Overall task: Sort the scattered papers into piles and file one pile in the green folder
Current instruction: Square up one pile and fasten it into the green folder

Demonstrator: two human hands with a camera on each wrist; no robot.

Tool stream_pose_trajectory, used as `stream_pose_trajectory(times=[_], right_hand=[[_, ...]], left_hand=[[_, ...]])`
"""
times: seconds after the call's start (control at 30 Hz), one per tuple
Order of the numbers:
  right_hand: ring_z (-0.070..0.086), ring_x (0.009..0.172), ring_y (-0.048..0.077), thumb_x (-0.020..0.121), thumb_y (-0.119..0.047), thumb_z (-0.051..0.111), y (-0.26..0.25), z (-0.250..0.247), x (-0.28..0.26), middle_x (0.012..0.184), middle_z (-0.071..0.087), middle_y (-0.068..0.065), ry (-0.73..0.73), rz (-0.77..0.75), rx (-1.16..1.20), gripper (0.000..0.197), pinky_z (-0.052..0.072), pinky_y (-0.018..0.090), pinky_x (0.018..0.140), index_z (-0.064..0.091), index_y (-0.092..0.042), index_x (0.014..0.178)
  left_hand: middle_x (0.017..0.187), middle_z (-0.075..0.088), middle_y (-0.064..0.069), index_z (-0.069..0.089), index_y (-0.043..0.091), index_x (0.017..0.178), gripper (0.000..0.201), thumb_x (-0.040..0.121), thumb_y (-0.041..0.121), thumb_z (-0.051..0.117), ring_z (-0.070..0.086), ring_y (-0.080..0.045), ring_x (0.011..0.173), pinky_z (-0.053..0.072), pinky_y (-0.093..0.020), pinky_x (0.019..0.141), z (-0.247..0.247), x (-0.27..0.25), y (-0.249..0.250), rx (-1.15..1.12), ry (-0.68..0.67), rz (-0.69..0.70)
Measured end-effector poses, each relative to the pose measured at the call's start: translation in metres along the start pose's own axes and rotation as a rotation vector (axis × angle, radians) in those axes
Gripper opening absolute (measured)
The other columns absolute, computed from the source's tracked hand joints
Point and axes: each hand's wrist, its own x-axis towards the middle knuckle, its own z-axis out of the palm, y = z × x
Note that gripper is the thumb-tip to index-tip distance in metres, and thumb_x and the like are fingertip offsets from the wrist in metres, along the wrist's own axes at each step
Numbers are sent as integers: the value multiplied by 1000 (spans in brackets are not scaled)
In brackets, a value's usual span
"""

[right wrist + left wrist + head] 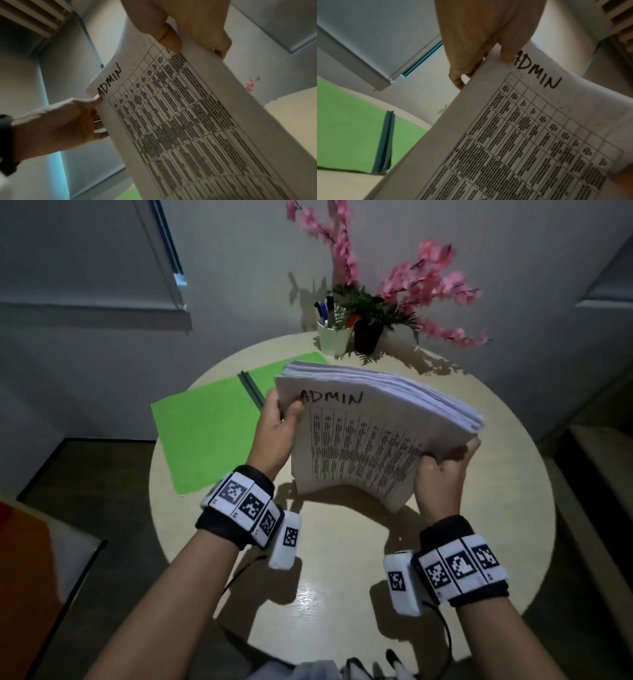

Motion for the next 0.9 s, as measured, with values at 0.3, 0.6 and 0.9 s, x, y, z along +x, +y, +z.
stream_pose_trajectory(times=[0.3, 0.6, 0.9], right_hand=[[41, 96, -14, 72, 16, 31, -37, 5, 32, 113, 40, 8, 53, -453, -256, 63, 37, 0, 89, 57, -15, 121], [59, 97, 27, 78, 14, 31, 2, 14, 47, 96, 58, 6, 10, 117, 49, 48, 48, 30, 84, 51, -8, 115], [60, 70, -15, 79, 21, 26, 18, -8, 37, 88, 58, -6, 115, 99, 145, 53, 47, 5, 65, 46, -16, 110]], left_hand=[[100, 46, -6, 54, 20, 126, 40, 90, 7, 43, 49, -14, 95, 39, -13, 82, 2, 19, 30, 432, -45, 484], [117, 60, -15, 42, -1, 129, 32, 98, 9, 37, 57, -17, 96, 47, -45, 98, 19, 21, 6, -14, -44, -134], [114, 56, 4, 36, 8, 132, 50, 91, 33, 50, 58, 6, 95, 51, -10, 82, 25, 14, -5, -167, -96, -81]])
